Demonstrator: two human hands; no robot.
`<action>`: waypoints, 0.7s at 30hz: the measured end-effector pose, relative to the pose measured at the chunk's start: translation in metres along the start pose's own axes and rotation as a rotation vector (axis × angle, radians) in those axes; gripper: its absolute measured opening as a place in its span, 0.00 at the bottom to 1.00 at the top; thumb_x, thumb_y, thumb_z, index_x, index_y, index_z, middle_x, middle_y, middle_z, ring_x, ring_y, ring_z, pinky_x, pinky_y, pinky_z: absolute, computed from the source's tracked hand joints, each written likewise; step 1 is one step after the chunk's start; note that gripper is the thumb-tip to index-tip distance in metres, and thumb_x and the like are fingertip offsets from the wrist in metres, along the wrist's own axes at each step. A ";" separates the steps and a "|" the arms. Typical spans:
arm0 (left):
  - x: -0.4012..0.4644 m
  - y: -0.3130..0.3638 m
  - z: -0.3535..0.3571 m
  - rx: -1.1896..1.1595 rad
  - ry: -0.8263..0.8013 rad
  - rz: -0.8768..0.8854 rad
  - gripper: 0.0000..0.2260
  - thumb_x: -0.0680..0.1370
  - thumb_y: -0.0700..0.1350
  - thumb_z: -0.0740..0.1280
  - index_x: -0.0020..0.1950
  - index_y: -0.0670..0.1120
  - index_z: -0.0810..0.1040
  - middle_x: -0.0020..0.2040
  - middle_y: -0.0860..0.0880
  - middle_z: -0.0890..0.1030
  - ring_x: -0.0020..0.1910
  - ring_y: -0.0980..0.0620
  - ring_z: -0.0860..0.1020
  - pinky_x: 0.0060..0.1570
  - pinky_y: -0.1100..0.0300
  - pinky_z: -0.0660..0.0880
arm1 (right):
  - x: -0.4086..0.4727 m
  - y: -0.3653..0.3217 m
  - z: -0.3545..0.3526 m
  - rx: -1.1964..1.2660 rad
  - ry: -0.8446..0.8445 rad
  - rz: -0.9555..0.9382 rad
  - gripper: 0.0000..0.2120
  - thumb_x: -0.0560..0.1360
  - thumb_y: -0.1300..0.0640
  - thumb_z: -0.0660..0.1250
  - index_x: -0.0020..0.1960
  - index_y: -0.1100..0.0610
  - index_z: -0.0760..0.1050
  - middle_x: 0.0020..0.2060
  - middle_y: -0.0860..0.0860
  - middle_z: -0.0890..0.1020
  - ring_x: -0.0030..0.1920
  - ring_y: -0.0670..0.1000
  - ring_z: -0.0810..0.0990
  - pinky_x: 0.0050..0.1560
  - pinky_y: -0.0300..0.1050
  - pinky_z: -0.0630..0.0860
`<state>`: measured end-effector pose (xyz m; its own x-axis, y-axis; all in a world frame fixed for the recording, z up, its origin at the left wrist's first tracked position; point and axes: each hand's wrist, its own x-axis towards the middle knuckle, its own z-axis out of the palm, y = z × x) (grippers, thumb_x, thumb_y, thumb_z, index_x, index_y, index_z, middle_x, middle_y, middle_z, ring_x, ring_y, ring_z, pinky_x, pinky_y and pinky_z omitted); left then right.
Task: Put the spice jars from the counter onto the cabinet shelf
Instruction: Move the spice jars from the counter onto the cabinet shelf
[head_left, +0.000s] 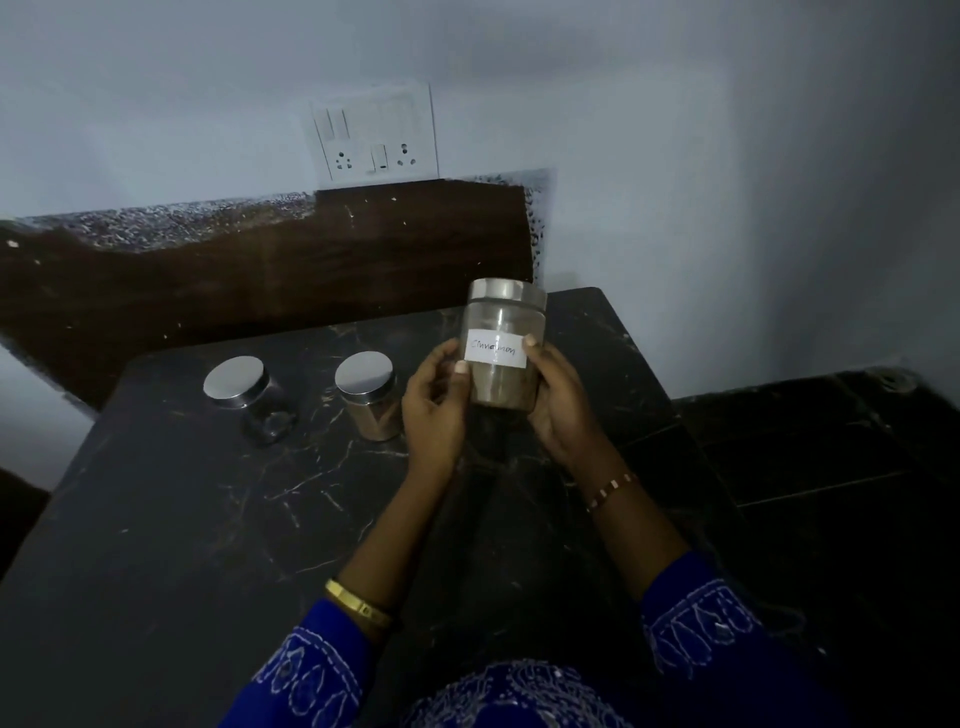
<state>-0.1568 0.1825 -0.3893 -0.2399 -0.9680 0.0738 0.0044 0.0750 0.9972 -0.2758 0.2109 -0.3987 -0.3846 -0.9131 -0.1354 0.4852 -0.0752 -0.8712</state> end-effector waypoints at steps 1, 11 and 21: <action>0.001 0.005 -0.003 -0.045 -0.035 -0.009 0.16 0.79 0.42 0.60 0.67 0.44 0.69 0.62 0.46 0.75 0.58 0.52 0.76 0.59 0.55 0.75 | 0.000 -0.002 0.004 0.018 -0.004 -0.014 0.21 0.79 0.54 0.58 0.70 0.61 0.65 0.62 0.61 0.75 0.61 0.58 0.76 0.59 0.55 0.75; 0.038 0.065 -0.035 -0.216 -0.165 0.105 0.16 0.79 0.41 0.57 0.67 0.42 0.69 0.55 0.48 0.78 0.58 0.48 0.77 0.60 0.50 0.75 | 0.013 -0.053 0.066 -0.022 -0.103 -0.185 0.14 0.78 0.56 0.58 0.62 0.58 0.69 0.54 0.56 0.79 0.57 0.55 0.78 0.63 0.59 0.72; 0.107 0.201 -0.053 -0.140 -0.106 0.471 0.14 0.81 0.44 0.57 0.66 0.47 0.69 0.61 0.47 0.76 0.61 0.48 0.75 0.58 0.55 0.76 | 0.043 -0.182 0.168 -0.352 -0.171 -0.585 0.22 0.70 0.50 0.67 0.61 0.56 0.72 0.58 0.56 0.79 0.57 0.54 0.79 0.53 0.45 0.80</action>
<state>-0.1300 0.0810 -0.1799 -0.2779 -0.8065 0.5218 0.2640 0.4582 0.8488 -0.2487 0.1178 -0.1663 -0.3622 -0.8148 0.4527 -0.0581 -0.4650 -0.8834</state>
